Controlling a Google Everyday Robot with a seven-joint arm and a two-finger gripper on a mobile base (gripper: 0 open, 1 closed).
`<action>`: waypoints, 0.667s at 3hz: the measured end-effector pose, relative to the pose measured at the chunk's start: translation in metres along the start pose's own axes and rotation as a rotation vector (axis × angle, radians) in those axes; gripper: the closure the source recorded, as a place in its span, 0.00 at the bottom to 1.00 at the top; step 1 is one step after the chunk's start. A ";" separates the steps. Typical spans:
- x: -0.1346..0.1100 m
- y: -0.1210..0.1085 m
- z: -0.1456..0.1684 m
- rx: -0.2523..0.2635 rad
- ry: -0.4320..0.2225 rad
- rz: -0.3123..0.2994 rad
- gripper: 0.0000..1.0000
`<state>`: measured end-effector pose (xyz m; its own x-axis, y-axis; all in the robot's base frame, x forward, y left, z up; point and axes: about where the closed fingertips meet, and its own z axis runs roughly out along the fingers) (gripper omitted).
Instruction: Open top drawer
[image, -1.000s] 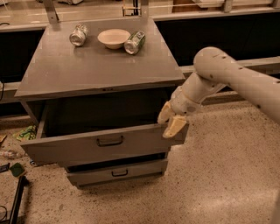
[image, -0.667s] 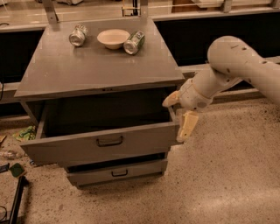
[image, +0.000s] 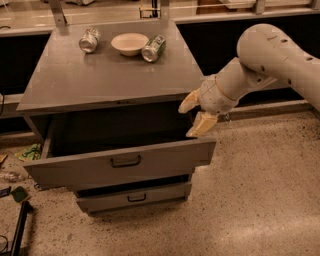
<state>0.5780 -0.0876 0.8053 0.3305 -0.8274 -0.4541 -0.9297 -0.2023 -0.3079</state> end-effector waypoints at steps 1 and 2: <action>-0.005 -0.018 0.012 0.025 -0.017 -0.015 0.67; -0.006 -0.036 0.031 0.020 -0.046 -0.014 0.90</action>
Offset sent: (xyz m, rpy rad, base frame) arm 0.0663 0.0446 -0.0279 0.0905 0.0072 0.0260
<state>0.6141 -0.0591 0.7932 0.3514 -0.7992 -0.4877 -0.9214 -0.2029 -0.3314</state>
